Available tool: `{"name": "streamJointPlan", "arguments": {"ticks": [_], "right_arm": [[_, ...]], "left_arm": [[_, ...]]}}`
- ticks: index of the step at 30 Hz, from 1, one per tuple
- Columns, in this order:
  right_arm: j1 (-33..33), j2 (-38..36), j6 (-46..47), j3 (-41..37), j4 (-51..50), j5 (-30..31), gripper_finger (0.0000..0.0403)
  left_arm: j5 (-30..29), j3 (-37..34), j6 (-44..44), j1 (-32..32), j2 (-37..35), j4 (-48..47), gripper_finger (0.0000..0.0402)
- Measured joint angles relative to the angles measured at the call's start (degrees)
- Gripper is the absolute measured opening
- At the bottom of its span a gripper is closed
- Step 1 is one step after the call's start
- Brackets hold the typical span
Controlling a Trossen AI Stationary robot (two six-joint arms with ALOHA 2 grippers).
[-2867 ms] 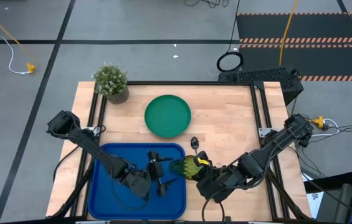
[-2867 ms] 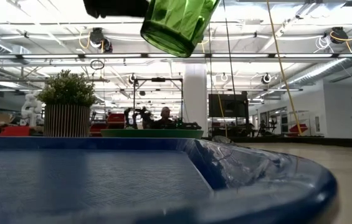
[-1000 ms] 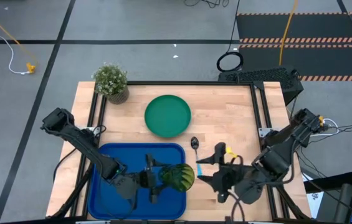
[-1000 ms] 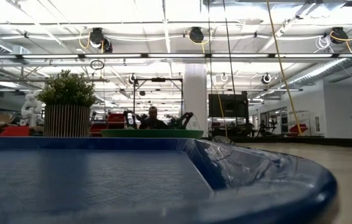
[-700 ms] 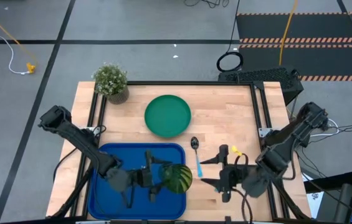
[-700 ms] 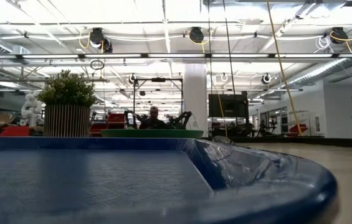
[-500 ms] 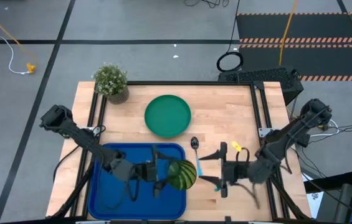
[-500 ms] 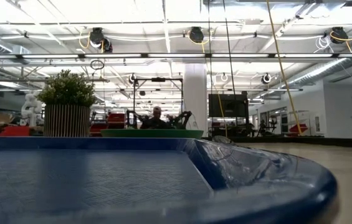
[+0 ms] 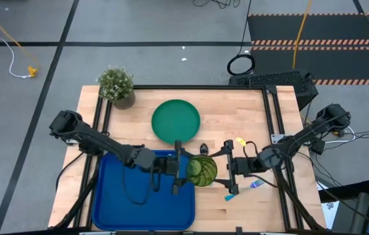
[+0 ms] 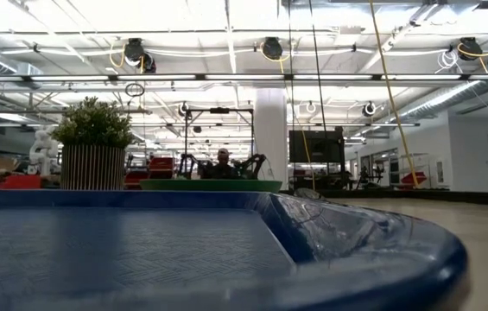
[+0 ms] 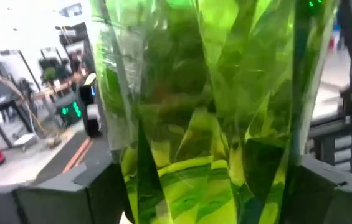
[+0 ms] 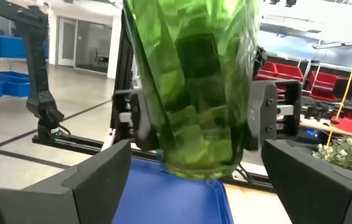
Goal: Pick and place plate/cup/fork/spoon on tray
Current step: Put the green glass on the dark blue tray
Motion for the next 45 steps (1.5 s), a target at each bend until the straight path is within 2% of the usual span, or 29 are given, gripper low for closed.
{"name": "streamJointPlan", "arguments": {"ticks": [10, 18, 34, 40, 45], "right_arm": [[-1.3, 2.5, 0.7, 0.0, 1.6, -0.5, 0.0358], [-2.0, 2.9, 1.3, 0.0, 2.7, -2.9, 0.0358], [-1.7, -6.1, 7.2, 0.2, -11.1, -4.4, 0.0358], [-1.8, -4.0, 6.2, 0.2, -10.3, -4.5, 0.0358], [-1.9, 0.6, 2.9, 0.2, -2.5, -5.6, 0.0358]], "left_arm": [[3.5, 0.1, -0.2, 2.0, 5.3, 7.2, 0.0308], [6.3, 0.1, -0.9, 3.0, 6.2, 8.4, 0.0308], [3.6, 0.1, 0.2, 2.5, 6.0, 4.5, 0.0308], [3.9, 0.0, -0.2, 2.7, 6.0, 5.3, 0.0308], [4.2, 0.0, -1.2, 3.2, 5.9, 5.3, 0.0308]]}}
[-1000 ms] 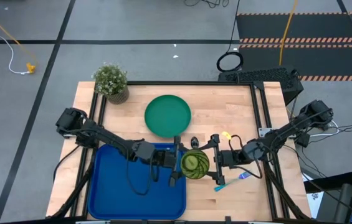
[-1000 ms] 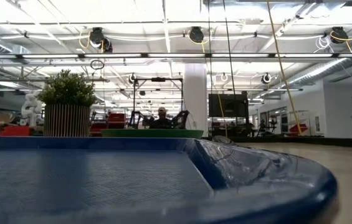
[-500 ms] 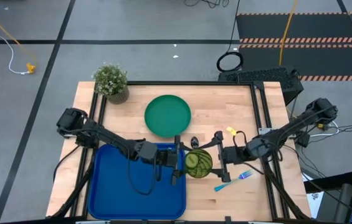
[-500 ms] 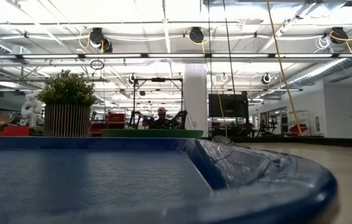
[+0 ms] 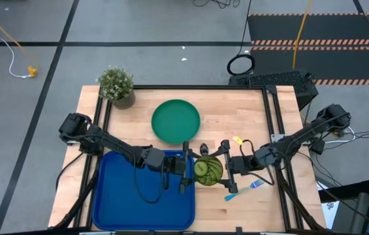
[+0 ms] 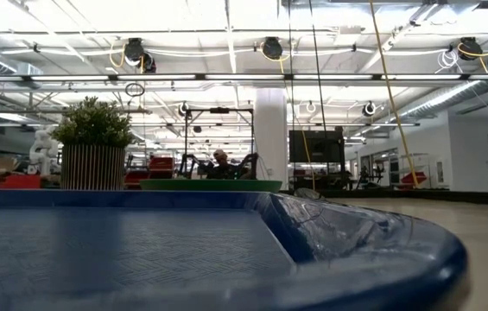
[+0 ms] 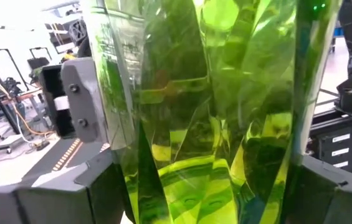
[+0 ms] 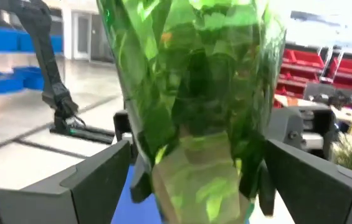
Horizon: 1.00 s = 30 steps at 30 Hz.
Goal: Pick and place plate/cup/fork/spoon on tray
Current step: Put the green glass on the dark blue tray
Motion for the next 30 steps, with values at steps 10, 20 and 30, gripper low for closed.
{"name": "streamJointPlan", "arguments": {"ticks": [10, 20, 30], "right_arm": [[-0.2, 4.6, -4.3, 0.0, 7.6, -0.1, 0.0358], [-0.6, 8.2, -6.4, 0.0, 14.0, -0.3, 0.0347], [-0.6, 8.2, -6.5, 0.0, 14.1, -0.3, 0.0316]], "left_arm": [[0.1, 0.0, -0.4, 0.0, 0.0, -0.6, 0.0308], [-0.2, 0.0, -0.7, 0.0, 0.0, -1.2, 0.0308], [-0.3, 0.0, -1.1, 0.1, -0.1, -2.1, 0.0315]]}}
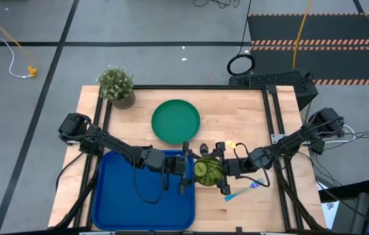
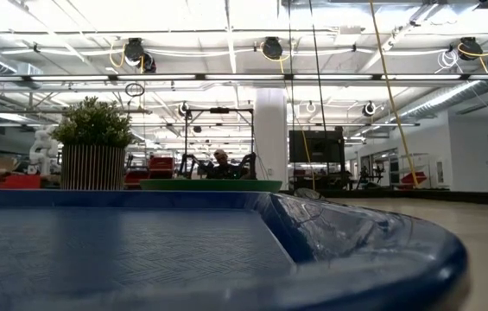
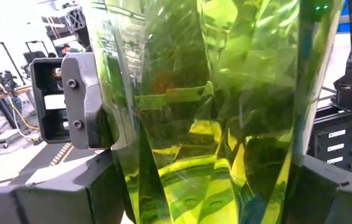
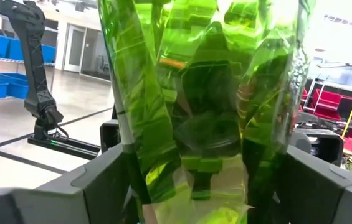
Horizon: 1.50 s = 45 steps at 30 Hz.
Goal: Pick and place plate/cup/fork/spoon on tray
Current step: Put the green glass on the dark blue tray
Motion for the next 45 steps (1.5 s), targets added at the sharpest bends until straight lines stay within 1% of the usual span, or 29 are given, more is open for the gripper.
{"name": "streamJointPlan", "arguments": {"ticks": [2, 4, 7, 9, 12, 15, 20, 23, 25, 27, 31, 36, 38, 40, 43, 45], "right_arm": [[0.0, 0.0, 0.1, -0.1, -0.2, 0.0, 0.032], [0.0, 0.0, -0.2, -0.1, -0.3, 0.0, 0.0321], [0.0, 0.1, -0.4, -0.1, -0.3, 0.0, 0.032], [0.0, 0.1, -0.4, -0.1, -0.3, 0.0, 0.032], [0.0, 0.1, -0.3, -0.1, 0.3, -0.1, 0.032], [0.0, -0.6, -0.2, 0.0, 0.3, 0.0, 0.032], [0.1, -1.8, 0.1, 0.1, -0.5, -0.1, 0.032], [0.2, -1.9, 0.3, 0.1, -0.8, -0.4, 0.032], [0.3, -1.8, 0.5, 0.0, -1.5, -0.6, 0.032], [0.2, -1.8, 1.7, 0.0, -2.8, -0.6, 0.032], [-0.5, -1.8, 3.8, 0.0, -6.2, -0.5, 0.032], [-1.7, -1.8, 7.2, 0.0, -9.6, -0.7, 0.032], [-2.2, -1.8, 8.6, 0.0, -11.0, -1.9, 0.032], [-2.8, -1.8, 10.1, 0.0, -11.9, -3.2, 0.032], [-3.5, -1.8, 11.8, 0.0, -13.7, -3.3, 0.032], [-3.8, -1.8, 12.3, 0.0, -14.6, -3.3, 0.032]], "left_arm": [[-0.7, 0.0, -1.0, 0.0, 0.0, -0.7, 0.0329], [-3.7, 0.0, -2.7, -0.5, 0.0, -1.1, 0.0351], [-8.9, 0.1, -2.2, -1.7, 0.0, -1.2, 0.0384], [-10.8, 0.1, -0.8, -2.6, -0.3, -1.9, 0.0393], [-13.3, 0.1, 0.4, -3.9, -1.8, -4.1, 0.0387], [-16.8, 0.1, 0.1, -5.3, -4.3, -8.7, 0.0385], [-21.7, 0.1, -4.3, -7.6, -8.5, -17.7, 0.0387], [-23.7, 0.1, -6.5, -9.0, -10.6, -22.6, 0.0387], [-24.5, 0.1, -7.9, -9.9, -11.7, -24.8, 0.0387], [-26.7, 0.0, -9.1, -11.3, -13.1, -27.4, 0.0387], [-32.3, 0.0, -10.8, -14.3, -15.7, -28.7, 0.0387], [-41.5, 0.0, -10.8, -18.3, -18.2, -28.4, 0.0388], [-46.2, 0.0, -10.7, -20.0, -19.1, -28.5, 0.0388], [-49.0, 0.7, -10.1, -20.8, -19.2, -28.3, 0.0388], [-49.1, 4.6, -8.4, -22.0, -19.0, -31.2, 0.0388], [-45.8, 9.5, -9.7, -22.3, -18.7, -37.5, 0.0388]]}}
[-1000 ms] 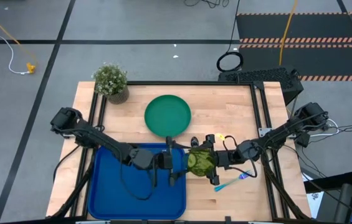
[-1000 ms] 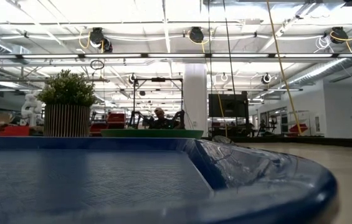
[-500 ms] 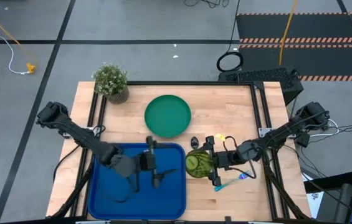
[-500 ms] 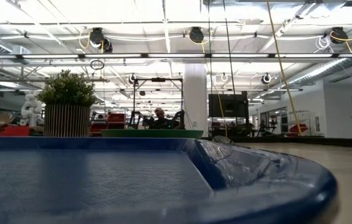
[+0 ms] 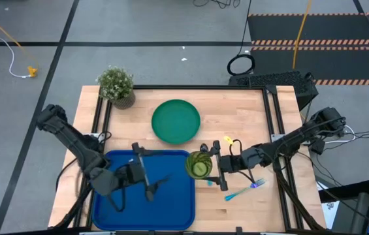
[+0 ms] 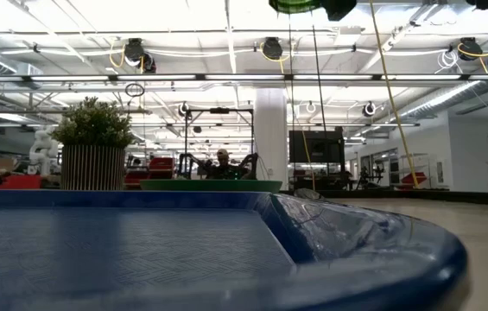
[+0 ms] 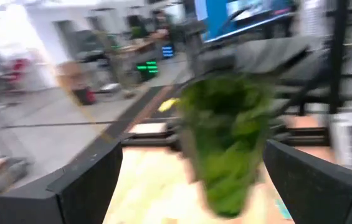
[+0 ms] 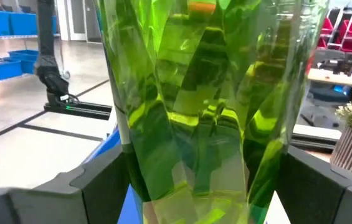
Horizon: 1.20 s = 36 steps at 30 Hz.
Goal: Pick and place plate/cup/fork/spoon on tray
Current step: Put the green glass on the dark blue tray
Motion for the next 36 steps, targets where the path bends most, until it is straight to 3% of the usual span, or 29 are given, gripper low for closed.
{"name": "streamJointPlan", "arguments": {"ticks": [5, 11, 16, 22, 27, 36], "right_arm": [[-0.2, 0.0, 0.7, 0.0, -0.4, -1.5, 0.032], [-0.2, 0.0, 1.1, 0.0, -0.5, -1.6, 0.032], [-0.2, 0.0, 1.4, 0.0, -1.2, -1.6, 0.032], [-0.3, 0.0, 1.5, 0.0, -1.6, -1.4, 0.032], [-0.3, 0.0, 2.2, 0.0, -1.7, -1.4, 0.032], [-0.4, 0.0, 2.2, 0.0, -2.4, -1.4, 0.032]], "left_arm": [[3.0, 12.5, -5.1, 0.9, 3.3, -19.3, 0.0388], [13.9, 24.3, -4.4, 3.5, 9.3, -29.8, 0.0381], [20.9, 34.0, -2.6, 6.0, 15.6, -39.5, 0.0342], [25.2, 44.3, -0.1, 7.9, 22.4, -49.7, 0.0289], [29.6, 47.9, 2.1, 9.0, 24.9, -52.7, 0.026], [29.6, 48.0, 1.3, 11.3, 25.0, -56.3, 0.0201]]}}
